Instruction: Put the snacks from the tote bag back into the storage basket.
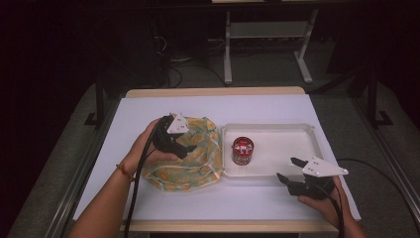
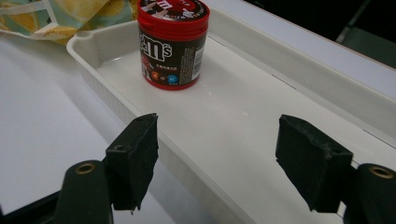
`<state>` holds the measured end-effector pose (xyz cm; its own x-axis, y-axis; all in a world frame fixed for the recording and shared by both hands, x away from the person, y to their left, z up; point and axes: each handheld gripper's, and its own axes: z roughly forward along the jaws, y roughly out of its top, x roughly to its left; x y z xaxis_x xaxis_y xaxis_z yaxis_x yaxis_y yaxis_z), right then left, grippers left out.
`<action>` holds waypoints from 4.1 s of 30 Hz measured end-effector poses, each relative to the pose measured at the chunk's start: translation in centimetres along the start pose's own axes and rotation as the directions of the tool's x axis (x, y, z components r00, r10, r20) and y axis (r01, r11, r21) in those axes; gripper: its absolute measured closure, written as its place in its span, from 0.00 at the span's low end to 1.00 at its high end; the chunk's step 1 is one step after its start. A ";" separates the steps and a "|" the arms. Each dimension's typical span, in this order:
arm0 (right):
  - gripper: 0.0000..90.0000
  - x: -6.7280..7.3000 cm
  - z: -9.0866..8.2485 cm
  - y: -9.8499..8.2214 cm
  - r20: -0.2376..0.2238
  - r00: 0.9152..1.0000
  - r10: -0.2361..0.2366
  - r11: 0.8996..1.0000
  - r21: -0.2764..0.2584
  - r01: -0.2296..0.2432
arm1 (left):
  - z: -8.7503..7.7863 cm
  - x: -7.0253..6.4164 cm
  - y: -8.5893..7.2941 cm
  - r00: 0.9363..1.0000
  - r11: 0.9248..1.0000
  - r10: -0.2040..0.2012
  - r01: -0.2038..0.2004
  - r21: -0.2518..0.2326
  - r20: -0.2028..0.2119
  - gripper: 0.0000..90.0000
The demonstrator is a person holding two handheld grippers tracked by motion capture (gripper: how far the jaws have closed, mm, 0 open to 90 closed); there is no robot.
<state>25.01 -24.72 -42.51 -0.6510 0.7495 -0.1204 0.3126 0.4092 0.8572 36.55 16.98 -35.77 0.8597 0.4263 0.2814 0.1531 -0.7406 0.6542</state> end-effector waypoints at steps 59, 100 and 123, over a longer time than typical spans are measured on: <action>0.32 0.1 0.0 0.1 0.002 1.000 -0.002 1.000 0.001 0.002 | -1.4 -0.9 -7.9 0.992 0.992 -0.116 0.114 -0.058 -0.040 0.24; 0.32 0.3 0.0 0.3 -0.002 1.000 -0.015 1.000 -0.005 0.015 | -5.7 -2.8 -13.7 0.963 0.947 -0.252 0.225 -0.227 -0.099 0.20; 0.32 0.2 1.2 1.4 -0.030 0.999 -0.034 0.999 -0.042 0.033 | -7.4 -3.8 -17.3 0.921 0.908 -0.367 0.324 -0.264 -0.132 0.17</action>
<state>26.16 -23.42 -41.93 -0.6816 0.7192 -0.1347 0.2614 0.4113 0.8732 27.04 31.99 -43.00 0.6707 0.7333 0.1116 0.2894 -0.3973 0.8709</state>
